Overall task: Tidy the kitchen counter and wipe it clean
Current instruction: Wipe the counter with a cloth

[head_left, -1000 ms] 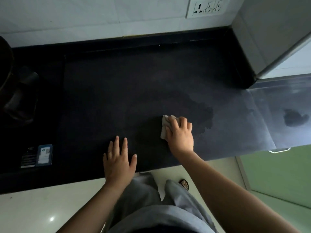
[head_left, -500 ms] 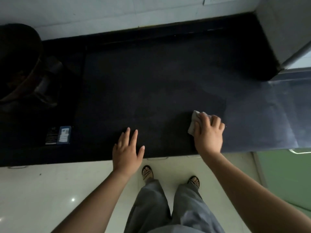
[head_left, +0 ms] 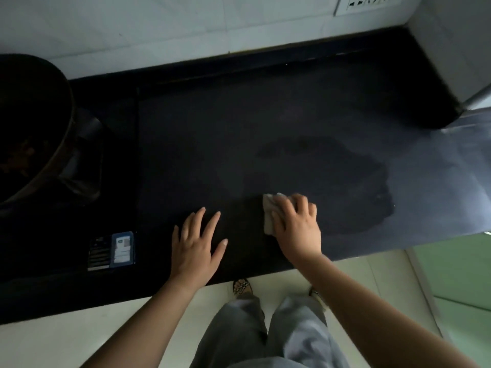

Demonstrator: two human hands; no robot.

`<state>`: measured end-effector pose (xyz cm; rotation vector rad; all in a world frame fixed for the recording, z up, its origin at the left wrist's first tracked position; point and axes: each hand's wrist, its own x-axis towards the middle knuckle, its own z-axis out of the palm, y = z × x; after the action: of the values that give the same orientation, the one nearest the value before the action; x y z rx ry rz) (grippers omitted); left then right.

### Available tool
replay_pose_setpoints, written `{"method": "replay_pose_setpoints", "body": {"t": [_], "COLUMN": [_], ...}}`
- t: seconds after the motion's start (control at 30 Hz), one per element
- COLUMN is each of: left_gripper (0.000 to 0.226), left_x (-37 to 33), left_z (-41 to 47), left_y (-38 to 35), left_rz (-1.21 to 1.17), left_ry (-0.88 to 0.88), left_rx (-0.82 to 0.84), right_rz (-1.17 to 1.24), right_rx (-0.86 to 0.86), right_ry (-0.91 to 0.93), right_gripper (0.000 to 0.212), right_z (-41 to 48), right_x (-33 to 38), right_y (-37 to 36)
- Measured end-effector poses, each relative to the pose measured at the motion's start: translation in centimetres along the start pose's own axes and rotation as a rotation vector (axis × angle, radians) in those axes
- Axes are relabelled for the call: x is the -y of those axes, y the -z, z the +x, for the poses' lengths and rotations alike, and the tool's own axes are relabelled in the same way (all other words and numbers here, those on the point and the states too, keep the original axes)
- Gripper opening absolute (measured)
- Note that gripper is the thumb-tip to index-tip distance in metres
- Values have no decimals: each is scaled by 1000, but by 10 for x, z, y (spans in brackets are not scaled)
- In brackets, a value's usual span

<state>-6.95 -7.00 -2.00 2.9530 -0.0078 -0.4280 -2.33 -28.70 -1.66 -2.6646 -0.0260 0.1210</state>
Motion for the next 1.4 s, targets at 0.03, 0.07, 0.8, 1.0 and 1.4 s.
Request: {"method": "replay_pose_setpoints", "body": {"t": [0.03, 0.07, 0.8, 1.0, 1.4], "left_gripper": [62, 63, 67, 65, 56], "left_x": [5, 9, 39, 44, -54], "left_z": [7, 15, 22, 23, 16], "left_y": [2, 4, 8, 14, 9], "left_rz": [4, 10, -60, -81, -184], "left_ry": [-12, -19, -42, -61, -187], "left_rx": [-4, -13, -3, -16, -31], "right_rz": [11, 24, 13, -13, -3], "right_rx": [-24, -52, -77, -49, -49], "right_ry": [-59, -104, -228, -161, -256], "right_gripper": [39, 38, 39, 42, 42], "right_z": [15, 31, 25, -39, -10], "right_x": [7, 15, 59, 35, -45], "right_y": [-2, -5, -17, -7, 38]}}
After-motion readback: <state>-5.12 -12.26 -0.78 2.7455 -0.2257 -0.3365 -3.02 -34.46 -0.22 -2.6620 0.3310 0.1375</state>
